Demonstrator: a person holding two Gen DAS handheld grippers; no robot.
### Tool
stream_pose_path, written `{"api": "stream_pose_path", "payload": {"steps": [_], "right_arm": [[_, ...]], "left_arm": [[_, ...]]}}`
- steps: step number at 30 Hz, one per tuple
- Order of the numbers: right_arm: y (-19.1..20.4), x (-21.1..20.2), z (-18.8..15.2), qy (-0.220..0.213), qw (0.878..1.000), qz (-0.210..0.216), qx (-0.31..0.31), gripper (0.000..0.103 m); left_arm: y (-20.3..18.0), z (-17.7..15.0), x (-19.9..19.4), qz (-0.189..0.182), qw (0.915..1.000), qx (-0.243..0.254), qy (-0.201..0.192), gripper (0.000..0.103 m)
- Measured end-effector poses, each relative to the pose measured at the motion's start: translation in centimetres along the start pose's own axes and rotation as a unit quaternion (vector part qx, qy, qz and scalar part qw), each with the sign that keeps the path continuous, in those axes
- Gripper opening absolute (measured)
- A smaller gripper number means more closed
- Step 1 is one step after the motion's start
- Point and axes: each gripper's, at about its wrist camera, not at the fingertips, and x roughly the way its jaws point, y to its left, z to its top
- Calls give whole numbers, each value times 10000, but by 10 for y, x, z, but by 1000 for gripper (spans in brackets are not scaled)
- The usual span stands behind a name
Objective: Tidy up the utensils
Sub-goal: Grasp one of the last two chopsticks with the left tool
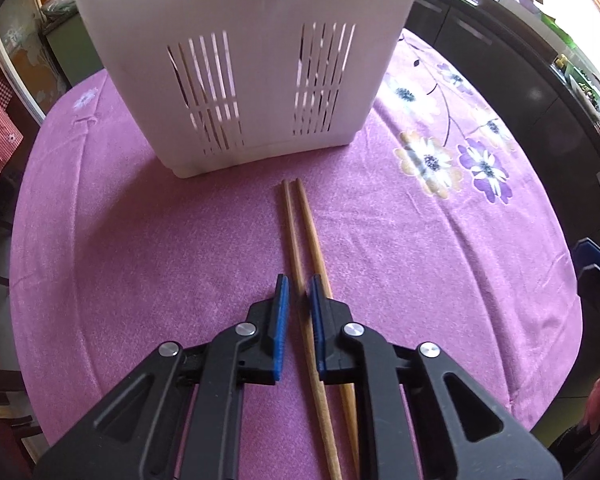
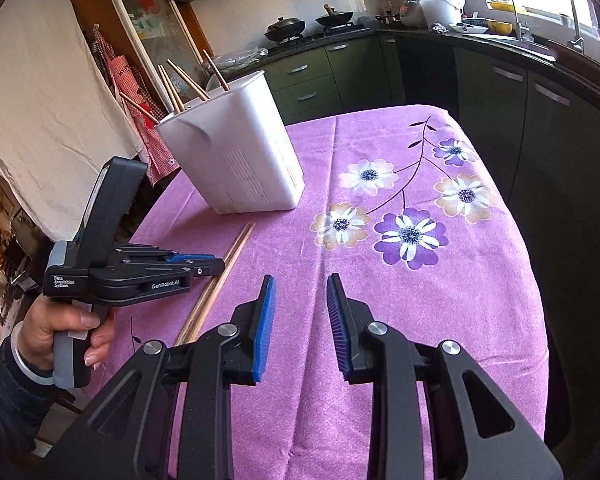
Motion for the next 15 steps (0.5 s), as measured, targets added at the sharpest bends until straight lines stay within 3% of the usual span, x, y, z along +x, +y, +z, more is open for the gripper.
{"api": "stream_pose_path", "payload": {"steps": [8,15], "right_arm": [[4,0,1,5,10000,51,-9,29],[1,-3,1,-27,10000,69,29,29]], "left_arm": [[1,14,3,120,9999,25,-42,10],[11,4,-1,59,9999,-101,-58,5]]}}
